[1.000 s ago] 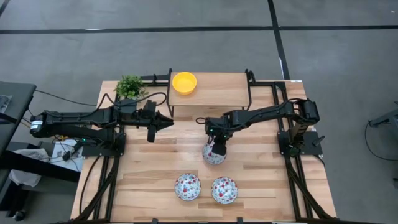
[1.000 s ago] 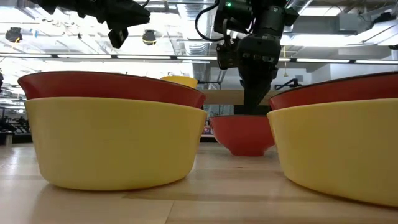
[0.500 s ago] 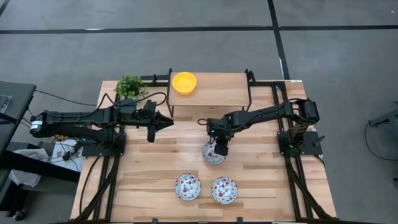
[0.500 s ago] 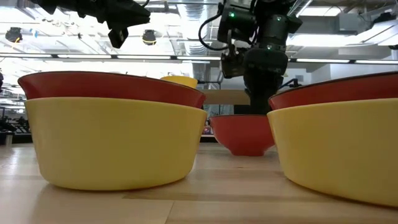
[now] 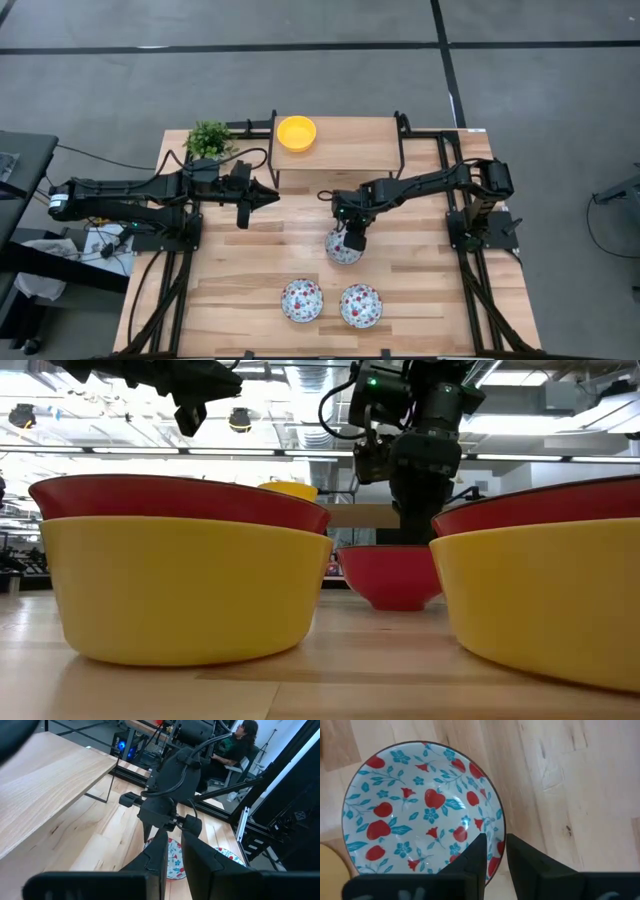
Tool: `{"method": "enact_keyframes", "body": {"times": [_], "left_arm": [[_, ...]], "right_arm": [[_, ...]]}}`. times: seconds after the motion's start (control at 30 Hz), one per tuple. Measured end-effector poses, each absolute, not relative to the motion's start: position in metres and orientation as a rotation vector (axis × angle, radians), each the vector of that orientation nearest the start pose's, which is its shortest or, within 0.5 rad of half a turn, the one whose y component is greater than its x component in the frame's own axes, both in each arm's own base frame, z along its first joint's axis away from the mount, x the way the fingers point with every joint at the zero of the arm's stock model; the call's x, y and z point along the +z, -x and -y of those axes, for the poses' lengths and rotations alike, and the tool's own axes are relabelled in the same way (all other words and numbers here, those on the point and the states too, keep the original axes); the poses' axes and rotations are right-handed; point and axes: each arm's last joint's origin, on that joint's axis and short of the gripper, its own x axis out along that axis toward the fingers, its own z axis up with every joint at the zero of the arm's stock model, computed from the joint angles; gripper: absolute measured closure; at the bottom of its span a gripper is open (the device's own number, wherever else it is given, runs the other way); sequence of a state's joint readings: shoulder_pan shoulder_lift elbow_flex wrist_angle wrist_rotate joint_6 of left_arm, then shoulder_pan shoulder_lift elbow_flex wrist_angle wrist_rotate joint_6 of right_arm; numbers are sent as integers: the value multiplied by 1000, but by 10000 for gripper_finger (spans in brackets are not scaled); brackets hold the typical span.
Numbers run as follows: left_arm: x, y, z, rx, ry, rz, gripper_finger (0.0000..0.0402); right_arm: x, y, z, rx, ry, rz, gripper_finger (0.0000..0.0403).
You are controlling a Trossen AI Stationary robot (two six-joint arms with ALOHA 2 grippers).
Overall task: Pick & Place Mini bowls
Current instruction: Put the top white bowl on the shelf
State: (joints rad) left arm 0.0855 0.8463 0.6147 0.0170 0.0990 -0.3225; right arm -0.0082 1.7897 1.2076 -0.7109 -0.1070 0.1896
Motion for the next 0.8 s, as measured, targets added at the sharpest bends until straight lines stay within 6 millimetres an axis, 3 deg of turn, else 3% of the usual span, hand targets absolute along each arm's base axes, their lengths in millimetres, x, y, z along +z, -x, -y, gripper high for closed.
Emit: {"method": "enact_keyframes", "body": {"times": [0.23, 0.8], "left_arm": [[283, -191, -13, 21, 348, -208, 348], [284, -191, -13, 21, 348, -207, 348]], "right_arm": [[184, -342, -2, -31, -228, -1294, 394], [184, -341, -1, -24, -277, -1307, 402]]}}
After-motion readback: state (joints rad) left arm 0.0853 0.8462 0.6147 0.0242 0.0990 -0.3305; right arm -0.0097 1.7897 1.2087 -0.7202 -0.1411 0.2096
